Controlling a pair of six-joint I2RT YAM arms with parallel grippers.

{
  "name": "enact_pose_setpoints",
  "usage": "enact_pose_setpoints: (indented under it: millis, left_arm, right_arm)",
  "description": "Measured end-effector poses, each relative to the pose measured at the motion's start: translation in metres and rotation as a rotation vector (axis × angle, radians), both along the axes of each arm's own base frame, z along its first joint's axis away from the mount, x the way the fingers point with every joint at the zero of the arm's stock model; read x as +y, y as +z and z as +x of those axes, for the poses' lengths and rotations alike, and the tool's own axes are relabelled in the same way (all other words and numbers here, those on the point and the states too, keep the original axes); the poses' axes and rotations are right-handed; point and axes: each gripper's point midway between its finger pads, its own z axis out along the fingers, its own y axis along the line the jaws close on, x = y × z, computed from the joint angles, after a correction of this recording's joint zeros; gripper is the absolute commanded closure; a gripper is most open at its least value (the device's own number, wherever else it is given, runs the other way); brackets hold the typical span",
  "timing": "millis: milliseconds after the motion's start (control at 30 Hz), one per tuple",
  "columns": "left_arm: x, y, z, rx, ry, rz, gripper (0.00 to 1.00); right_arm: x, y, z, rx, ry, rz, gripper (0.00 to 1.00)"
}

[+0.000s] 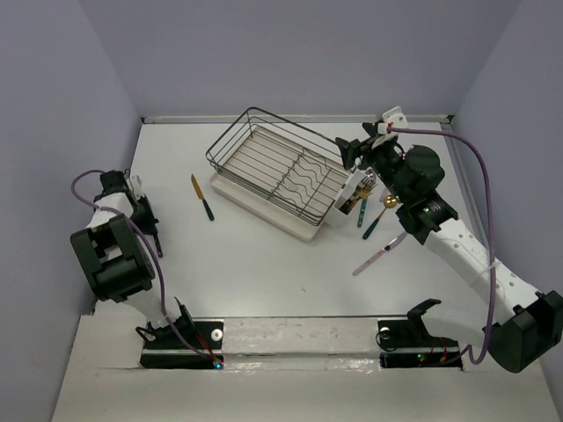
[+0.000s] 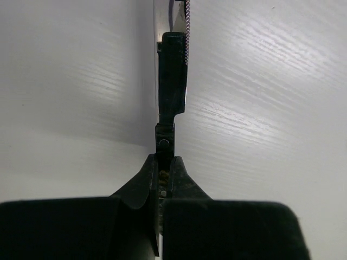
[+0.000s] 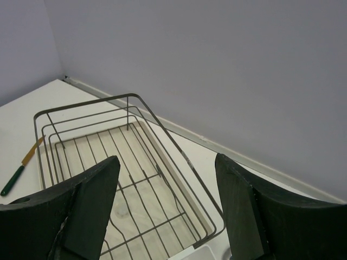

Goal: Sort the eating utensils into containers

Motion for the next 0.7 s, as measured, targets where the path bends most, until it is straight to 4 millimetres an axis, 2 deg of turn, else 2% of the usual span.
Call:
enact_pose_setpoints:
  millis: [67, 200, 300, 333, 367, 400, 433, 467, 533, 567, 633, 700]
  left_arm:
    - [0.002, 0.016, 0.007, -0.048, 0.013, -0.004, 1.0]
    - [0.01, 0.084, 0.044, -0.266, 0.002, 0.042, 1.0]
    - [0.007, 0.18, 0.079, -0.551, -0.068, 0.121, 1.0]
    - [0.0, 0.215, 0.087, -0.647, -0.11, 0.145, 1.0]
    - [-0.008, 0.238, 0.092, -0.711, -0.141, 0.16, 1.0]
    - [-0.02, 0.266, 0.097, -0.794, -0.189, 0.168, 1.0]
    - [-0.044, 0.305, 0.1, -0.907, -0.27, 0.163, 1.0]
    - [-0.059, 0.329, 0.099, -0.979, -0.322, 0.161, 1.0]
    - [-0.096, 0.364, 0.093, -1.096, -0.434, 0.122, 1.0]
    - [-0.114, 0.378, 0.088, -1.143, -0.49, 0.095, 1.0]
    - [-0.144, 0.392, 0.078, -1.196, -0.576, 0.023, 1.0]
    - [-0.164, 0.397, 0.073, -1.22, -0.628, -0.029, 1.0]
  right_arm:
    - [0.0, 0.001, 0.0, 0.0, 0.0, 0.001, 0.22]
    - [0.009, 0.007, 0.001, 0.004, 0.04, 0.009, 0.21]
    - [0.025, 0.017, 0.005, 0.021, 0.111, 0.01, 0.21]
    - [0.031, 0.02, 0.005, 0.027, 0.139, 0.012, 0.21]
    - [0.039, 0.024, 0.005, 0.037, 0.173, 0.016, 0.21]
    - [0.049, 0.029, 0.005, 0.051, 0.223, 0.022, 0.21]
    - [0.056, 0.032, 0.006, 0.06, 0.254, 0.027, 0.21]
    - [0.065, 0.037, 0.007, 0.068, 0.296, 0.036, 0.22]
    - [0.083, 0.045, 0.006, 0.095, 0.393, 0.056, 0.23]
    - [0.094, 0.049, 0.005, 0.108, 0.447, 0.071, 0.24]
    - [0.109, 0.057, 0.004, 0.134, 0.529, 0.099, 0.29]
    - [0.122, 0.064, 0.003, 0.169, 0.605, 0.128, 0.32]
